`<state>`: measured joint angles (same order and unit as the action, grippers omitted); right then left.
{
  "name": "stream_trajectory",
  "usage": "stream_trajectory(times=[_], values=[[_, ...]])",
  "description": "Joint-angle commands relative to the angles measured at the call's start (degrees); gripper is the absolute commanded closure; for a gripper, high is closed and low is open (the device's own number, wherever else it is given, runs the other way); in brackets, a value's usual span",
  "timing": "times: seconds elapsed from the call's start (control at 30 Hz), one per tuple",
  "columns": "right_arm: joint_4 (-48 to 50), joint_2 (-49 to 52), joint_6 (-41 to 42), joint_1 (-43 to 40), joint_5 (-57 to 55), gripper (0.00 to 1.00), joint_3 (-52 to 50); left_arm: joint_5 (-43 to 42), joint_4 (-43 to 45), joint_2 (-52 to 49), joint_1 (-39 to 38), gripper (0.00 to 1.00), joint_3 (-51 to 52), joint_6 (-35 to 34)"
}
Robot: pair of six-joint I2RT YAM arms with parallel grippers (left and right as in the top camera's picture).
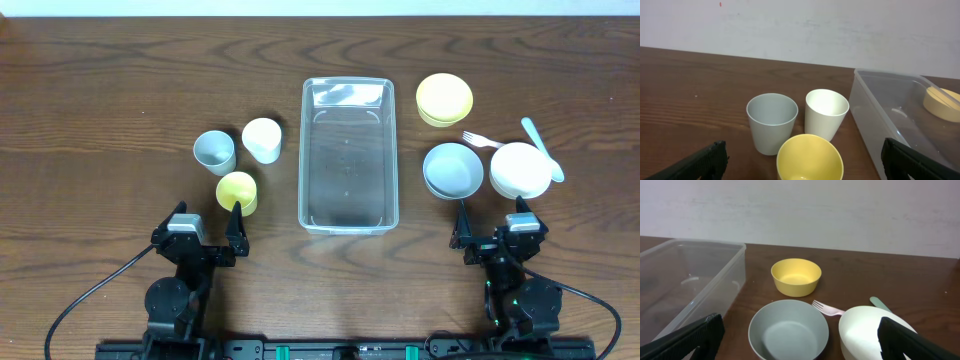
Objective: Pack container
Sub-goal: 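Move the right gripper toward the yellow bowl at the back right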
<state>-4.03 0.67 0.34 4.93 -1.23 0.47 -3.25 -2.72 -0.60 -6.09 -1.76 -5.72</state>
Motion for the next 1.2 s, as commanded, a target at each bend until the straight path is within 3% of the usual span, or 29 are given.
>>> stream_trajectory(times=[0.0, 0.9, 1.0, 1.17], values=[[-0.2, -0.4, -0.8, -0.4, 0.2, 0.01, -0.2, -0.2, -1.0, 0.3, 0.3, 0.02, 1.5, 0.8], [0.0, -0.4, -0.8, -0.4, 0.2, 0.01, -0.2, -0.2, -1.0, 0.3, 0.3, 0.02, 1.5, 0.8], [2.6, -0.4, 4.9, -0.4, 4.4, 0.01, -0.2, -0.2, -1.0, 0.3, 0.3, 0.02, 1.5, 0.8], [4.5, -0.4, 6.6, -0.4, 5.2, 0.01, -0.2, -0.2, -1.0, 0.3, 0.3, 0.02, 1.5, 0.8]])
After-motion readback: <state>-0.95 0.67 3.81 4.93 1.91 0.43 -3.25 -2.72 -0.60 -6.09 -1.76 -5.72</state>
